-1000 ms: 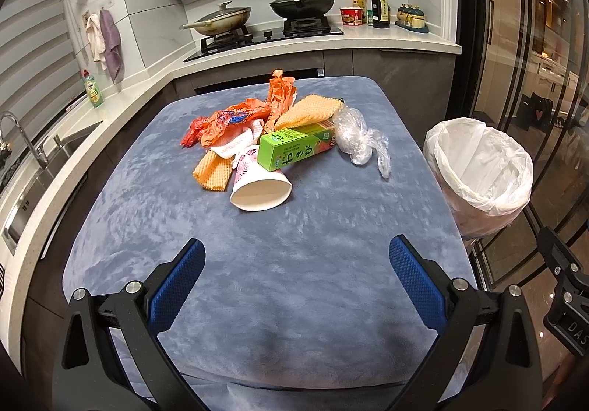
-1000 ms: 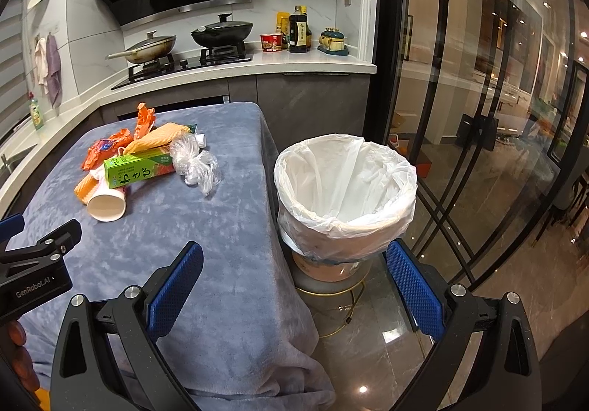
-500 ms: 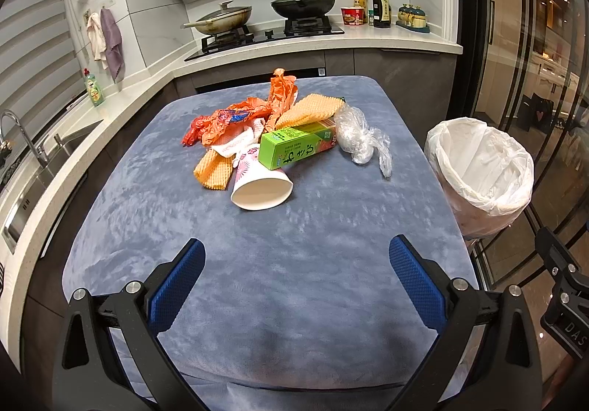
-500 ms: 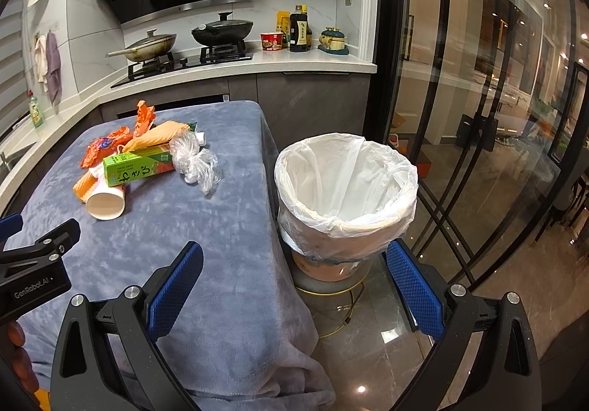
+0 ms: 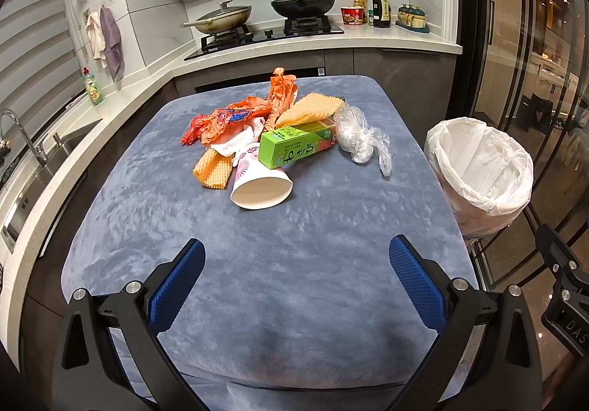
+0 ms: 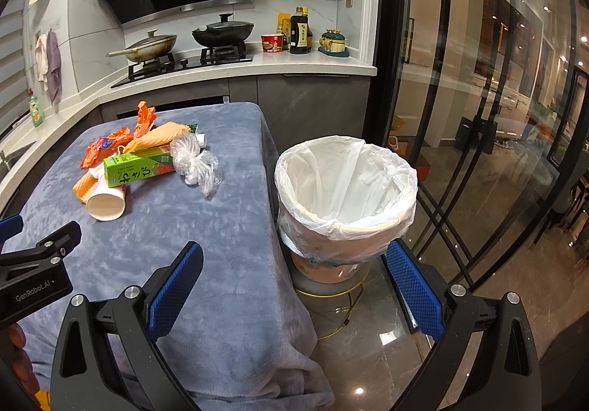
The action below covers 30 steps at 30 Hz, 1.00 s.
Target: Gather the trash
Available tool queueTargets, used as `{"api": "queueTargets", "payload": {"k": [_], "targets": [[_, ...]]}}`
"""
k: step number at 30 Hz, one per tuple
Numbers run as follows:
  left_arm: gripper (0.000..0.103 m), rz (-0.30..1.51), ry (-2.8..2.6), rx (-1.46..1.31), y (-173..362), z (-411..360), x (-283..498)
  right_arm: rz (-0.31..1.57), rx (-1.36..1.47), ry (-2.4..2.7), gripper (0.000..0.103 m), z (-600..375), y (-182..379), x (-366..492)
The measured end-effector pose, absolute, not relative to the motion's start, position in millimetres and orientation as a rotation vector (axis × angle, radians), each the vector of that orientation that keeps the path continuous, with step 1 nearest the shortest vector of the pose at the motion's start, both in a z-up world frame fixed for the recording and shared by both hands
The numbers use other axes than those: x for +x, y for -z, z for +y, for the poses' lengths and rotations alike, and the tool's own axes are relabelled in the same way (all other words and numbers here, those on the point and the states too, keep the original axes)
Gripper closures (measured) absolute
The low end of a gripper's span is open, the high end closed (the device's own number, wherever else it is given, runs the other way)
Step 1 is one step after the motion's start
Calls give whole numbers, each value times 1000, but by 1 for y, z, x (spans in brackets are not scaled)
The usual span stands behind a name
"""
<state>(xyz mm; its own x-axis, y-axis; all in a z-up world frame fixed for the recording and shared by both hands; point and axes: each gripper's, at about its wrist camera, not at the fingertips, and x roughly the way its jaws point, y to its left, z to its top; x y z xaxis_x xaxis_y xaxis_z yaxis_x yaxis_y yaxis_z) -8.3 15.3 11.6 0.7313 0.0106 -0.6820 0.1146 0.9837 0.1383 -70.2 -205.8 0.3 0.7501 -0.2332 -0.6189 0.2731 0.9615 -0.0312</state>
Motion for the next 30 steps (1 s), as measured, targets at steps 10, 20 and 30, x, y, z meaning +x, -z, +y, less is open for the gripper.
{"api": "queueTargets", "payload": {"k": [10,20,30], "targets": [[7,753,60,172,-9,16,-9,669,53,275,7,-203,-2,-66],[7,764,66,158,-5,16,-6,668,53,274,7,-201,-2,-65],[7,810,56,108,3,31,19,686,47,258,7,-193,3,-40]]}}
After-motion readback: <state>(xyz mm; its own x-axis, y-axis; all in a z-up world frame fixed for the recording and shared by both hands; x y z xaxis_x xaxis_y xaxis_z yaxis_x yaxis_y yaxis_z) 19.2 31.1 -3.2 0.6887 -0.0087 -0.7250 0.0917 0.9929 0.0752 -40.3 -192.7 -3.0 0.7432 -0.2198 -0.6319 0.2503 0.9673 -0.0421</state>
